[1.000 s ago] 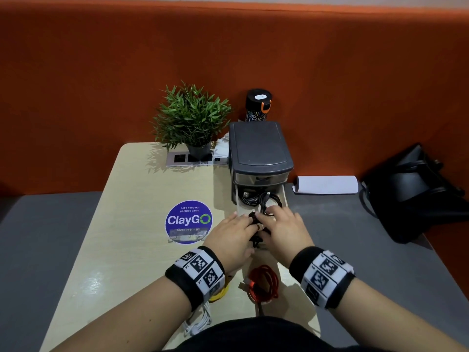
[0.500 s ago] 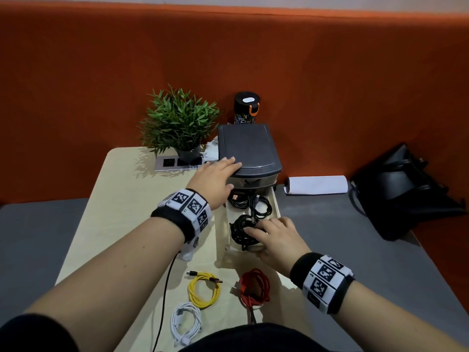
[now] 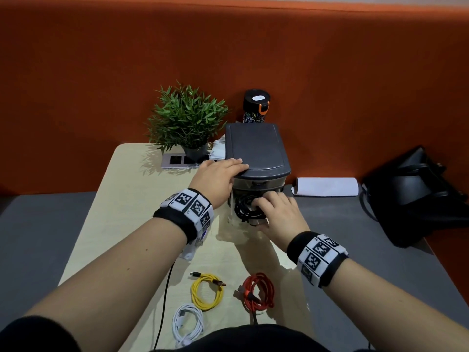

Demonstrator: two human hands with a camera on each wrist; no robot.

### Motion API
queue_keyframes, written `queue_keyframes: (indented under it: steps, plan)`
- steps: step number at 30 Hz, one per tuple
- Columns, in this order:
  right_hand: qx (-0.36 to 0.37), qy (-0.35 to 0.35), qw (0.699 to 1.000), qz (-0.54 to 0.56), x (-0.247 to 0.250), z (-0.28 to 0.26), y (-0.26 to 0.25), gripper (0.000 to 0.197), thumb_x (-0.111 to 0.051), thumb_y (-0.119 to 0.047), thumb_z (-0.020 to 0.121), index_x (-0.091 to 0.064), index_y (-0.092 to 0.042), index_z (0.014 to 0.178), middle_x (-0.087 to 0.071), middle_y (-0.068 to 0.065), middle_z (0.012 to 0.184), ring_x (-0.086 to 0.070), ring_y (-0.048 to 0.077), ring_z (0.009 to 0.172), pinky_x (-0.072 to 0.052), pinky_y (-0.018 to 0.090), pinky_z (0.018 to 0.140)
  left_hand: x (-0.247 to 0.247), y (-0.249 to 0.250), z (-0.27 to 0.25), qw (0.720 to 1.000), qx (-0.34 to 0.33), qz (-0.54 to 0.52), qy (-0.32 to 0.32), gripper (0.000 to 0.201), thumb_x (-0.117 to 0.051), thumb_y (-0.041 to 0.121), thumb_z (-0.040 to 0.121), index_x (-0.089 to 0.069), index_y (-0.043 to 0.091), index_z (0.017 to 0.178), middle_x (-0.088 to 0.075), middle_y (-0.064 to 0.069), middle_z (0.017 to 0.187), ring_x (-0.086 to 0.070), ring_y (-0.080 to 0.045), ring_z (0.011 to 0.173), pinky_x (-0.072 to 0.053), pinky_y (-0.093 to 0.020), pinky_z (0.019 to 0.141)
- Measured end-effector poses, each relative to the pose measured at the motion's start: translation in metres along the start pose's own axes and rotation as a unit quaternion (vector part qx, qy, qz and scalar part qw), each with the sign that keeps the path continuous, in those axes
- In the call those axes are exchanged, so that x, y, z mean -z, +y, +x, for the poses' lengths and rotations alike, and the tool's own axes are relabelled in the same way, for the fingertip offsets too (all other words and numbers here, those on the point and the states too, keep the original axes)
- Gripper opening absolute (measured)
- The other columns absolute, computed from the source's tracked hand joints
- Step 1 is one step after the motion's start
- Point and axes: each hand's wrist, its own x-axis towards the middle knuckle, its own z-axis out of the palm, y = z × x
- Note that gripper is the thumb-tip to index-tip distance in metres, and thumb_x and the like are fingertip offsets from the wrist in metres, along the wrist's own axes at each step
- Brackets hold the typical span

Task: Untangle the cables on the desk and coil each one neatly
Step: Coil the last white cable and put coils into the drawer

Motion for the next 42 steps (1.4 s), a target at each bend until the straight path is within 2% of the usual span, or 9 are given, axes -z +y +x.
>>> queue_keyframes:
  steps: [3,6,11,15,21,25,33,38,42]
  plan:
    - [0.034,-0.018,0.999,0.013,-0.009,0.002,0.004,0.06,-0.07,-0.02,0.081,-0.049,-0.017,0.137,-0.051,0.012,0.138,-0.048,0.03,0.127,-0.023,0.04,0.112,0.001,0.0,0.0,1.0,-0.001,0.006,-0.002,0.052,-0.042,0.013,0.094,-0.037,0.035,0.141,-0.035,0.013,0.15,-0.031,-0.007,0.137,-0.019,-0.035,0.108]
    - [0.033,-0.092,0.995,-0.02,-0.018,0.004,0.009,0.062,-0.046,-0.019,0.098,-0.016,-0.024,0.151,-0.017,0.005,0.158,-0.016,0.021,0.146,0.003,0.031,0.115,0.0,0.0,-0.001,1.0,-0.002,0.011,-0.002,0.051,-0.043,0.016,0.095,-0.036,0.036,0.141,-0.034,0.013,0.15,-0.031,-0.007,0.136,-0.019,-0.035,0.108]
    - [0.009,-0.119,0.991,-0.053,-0.019,0.019,0.009,0.059,-0.04,-0.022,0.1,-0.012,-0.024,0.151,-0.017,0.005,0.159,-0.016,0.022,0.146,-0.003,0.035,0.118,0.001,0.001,-0.001,1.0,-0.003,0.012,0.002,0.047,-0.043,0.019,0.098,-0.038,0.036,0.141,-0.036,0.012,0.149,-0.034,-0.009,0.135,-0.02,-0.034,0.107]
    - [0.015,0.023,0.997,-0.068,-0.017,0.018,0.006,0.05,-0.081,-0.016,0.067,-0.067,-0.015,0.115,-0.067,0.014,0.105,-0.064,0.033,0.097,-0.05,0.041,0.085,0.002,0.001,-0.002,1.0,0.001,0.005,0.003,0.05,-0.037,0.012,0.097,-0.039,0.036,0.14,-0.037,0.012,0.149,-0.035,-0.009,0.135,-0.02,-0.035,0.108]
    - [-0.044,0.075,0.995,-0.057,-0.014,0.013,0.0,0.034,-0.086,-0.011,0.056,-0.055,-0.013,0.068,-0.054,0.001,0.055,-0.052,0.022,0.047,-0.031,0.025,0.049,0.003,0.002,-0.004,1.0,0.004,-0.001,-0.001,0.052,-0.04,0.01,0.095,-0.039,0.036,0.139,-0.038,0.013,0.148,-0.035,-0.009,0.134,-0.02,-0.036,0.108]
    - [-0.097,0.019,0.995,0.007,-0.011,0.02,0.002,0.01,-0.053,-0.018,0.092,-0.055,-0.008,0.094,-0.063,0.011,0.087,-0.059,0.032,0.081,-0.035,0.031,0.064,0.004,0.003,-0.007,1.0,0.004,0.006,0.0,0.051,-0.038,0.008,0.096,-0.04,0.036,0.139,-0.038,0.013,0.148,-0.034,-0.008,0.134,-0.019,-0.035,0.107]
    - [-0.077,-0.071,0.991,0.087,-0.018,0.019,0.005,0.04,-0.043,-0.011,0.094,-0.054,-0.017,0.131,-0.05,0.001,0.14,-0.046,0.026,0.126,-0.033,0.03,0.106,0.008,0.006,-0.012,1.0,0.001,0.014,-0.007,0.051,-0.036,0.01,0.096,-0.039,0.036,0.14,-0.038,0.012,0.148,-0.034,-0.008,0.134,-0.017,-0.034,0.108]
    - [-0.069,-0.043,0.993,0.087,-0.02,0.018,0.005,0.039,-0.045,-0.007,0.088,-0.062,-0.018,0.121,-0.057,0.002,0.126,-0.05,0.026,0.118,-0.038,0.032,0.102,0.011,0.006,-0.018,1.0,0.0,0.006,-0.015,0.049,-0.037,0.014,0.095,-0.04,0.036,0.139,-0.039,0.012,0.148,-0.034,-0.008,0.135,-0.017,-0.035,0.109]
    - [-0.097,-0.152,0.984,0.003,-0.034,0.012,0.008,0.041,-0.047,-0.025,0.091,-0.052,-0.028,0.131,-0.055,0.0,0.13,-0.05,0.024,0.118,-0.035,0.035,0.101,0.013,0.009,-0.023,1.0,0.005,-0.002,-0.018,0.049,-0.036,0.015,0.095,-0.039,0.035,0.14,-0.037,0.013,0.149,-0.033,-0.007,0.136,-0.015,-0.035,0.108]
